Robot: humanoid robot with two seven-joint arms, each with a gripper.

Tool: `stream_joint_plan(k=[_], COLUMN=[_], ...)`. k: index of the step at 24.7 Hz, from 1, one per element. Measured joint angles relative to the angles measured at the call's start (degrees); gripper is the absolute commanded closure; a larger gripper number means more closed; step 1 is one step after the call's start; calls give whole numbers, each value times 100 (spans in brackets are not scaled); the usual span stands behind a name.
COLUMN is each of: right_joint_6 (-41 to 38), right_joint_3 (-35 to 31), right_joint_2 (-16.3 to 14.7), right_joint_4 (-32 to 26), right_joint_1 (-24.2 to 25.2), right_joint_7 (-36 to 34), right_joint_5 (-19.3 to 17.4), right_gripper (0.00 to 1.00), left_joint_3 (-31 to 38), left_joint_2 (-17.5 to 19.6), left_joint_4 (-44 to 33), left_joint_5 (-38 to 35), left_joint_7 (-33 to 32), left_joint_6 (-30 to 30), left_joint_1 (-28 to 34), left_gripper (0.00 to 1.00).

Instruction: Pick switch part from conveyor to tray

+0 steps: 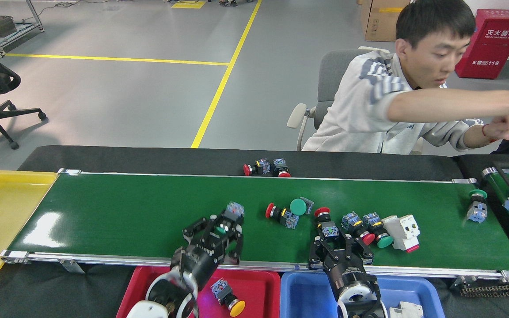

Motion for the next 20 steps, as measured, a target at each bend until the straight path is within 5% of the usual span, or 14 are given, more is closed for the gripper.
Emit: stream_joint_plan(k=[2,3,4,8,9,10,12,13,20], right_joint_6=[-83,-108,-188,-753,-949,-1124,-1374,-1462,-1646], right_joint_3=[140,215,325,1031,1214,1343,1603,1771,2039], right_joint_2=[-25,-47,-78,-271,-347,-401,-437,-437,-437], right_joint_4=[-202,-321,-449,-1023,-1153,-1230,-1280,-1285,-1293], right_joint_1=[44,78,128,476,565,614,637,637,741], right_joint_7=[-8,-38,-64,-145,-146,-150,-150,-150,-244], right_joint_5=[0,0,0,0,1,6,19,24,29], right_gripper=[98,98,98,97,90,78,14,1,1], left_joint_3=[76,156,276,810,926,1090,1483,1692,2850], left_joint_2=[126,149,147,129,129,128,106,91,111], left_joint_4=[-392,-495,-555,-698,-698,-699,-704,-704,-704], left_joint_5=[-6,-15,-23,-23,-23,-15,36,62,508], left_joint_7=[-19,-28,-30,-54,-49,-41,-31,-25,276], left_joint_6=[-453,-578,-661,-752,-762,-768,-783,-662,704], left_joint_1=[426,568,678,1015,1074,1117,1200,1235,1270], left_gripper=[44,9,0,0,0,0,0,0,0])
